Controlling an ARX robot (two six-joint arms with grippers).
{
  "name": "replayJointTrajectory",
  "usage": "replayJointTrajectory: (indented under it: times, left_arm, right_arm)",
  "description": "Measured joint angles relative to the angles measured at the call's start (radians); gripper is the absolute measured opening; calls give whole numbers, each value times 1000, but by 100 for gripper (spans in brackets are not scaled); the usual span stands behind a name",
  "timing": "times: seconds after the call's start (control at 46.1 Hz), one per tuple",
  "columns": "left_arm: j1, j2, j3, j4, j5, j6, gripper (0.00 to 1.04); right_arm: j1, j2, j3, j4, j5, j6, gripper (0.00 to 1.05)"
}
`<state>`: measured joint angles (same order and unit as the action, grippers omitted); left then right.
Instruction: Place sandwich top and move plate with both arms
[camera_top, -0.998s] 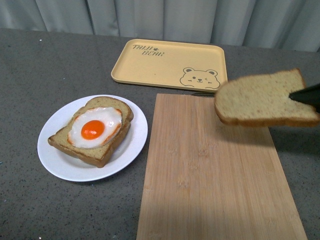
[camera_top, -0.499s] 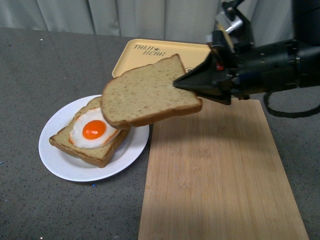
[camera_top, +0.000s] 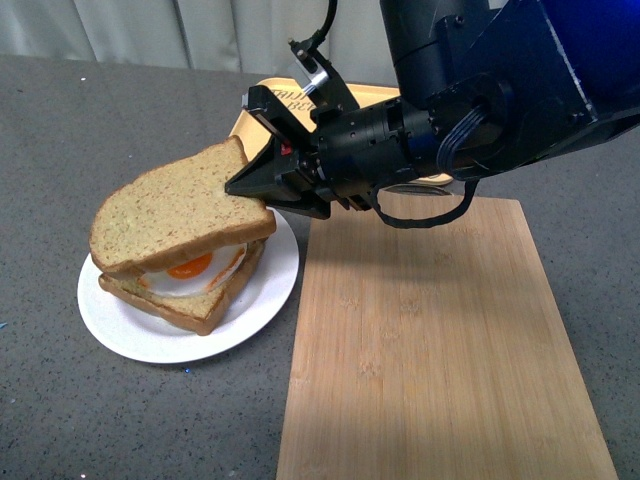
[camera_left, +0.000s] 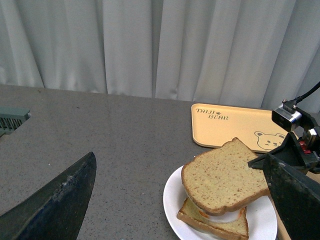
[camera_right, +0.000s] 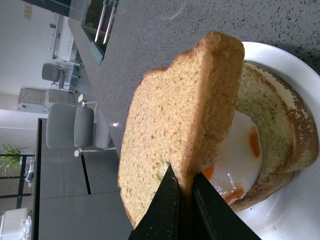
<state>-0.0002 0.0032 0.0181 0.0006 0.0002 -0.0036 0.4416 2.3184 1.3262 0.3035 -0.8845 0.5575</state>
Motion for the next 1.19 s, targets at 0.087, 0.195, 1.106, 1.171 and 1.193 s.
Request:
replayJointTrajectory:
  times: [0.087,0.195,1.106,1.171,1.193]
  left_arm:
    - [0,0,0,0,0,0,98]
    - [0,0,0,0,0,0,98]
    - [0,0,0,0,-2,0,98]
    - [0,0,0,0,-1,0,98]
    - [0,0,0,0,0,0,98]
  right_arm:
    - [5,25,21,-24,8,5,2]
    - [7,47,35,-42,15,8,2]
    - [-35,-108,-521,966,1190,-476,55]
    - [-73,-200,-609,1066,1220,-503,42]
    - [-83,-222,-631,1083,1220,-505,37]
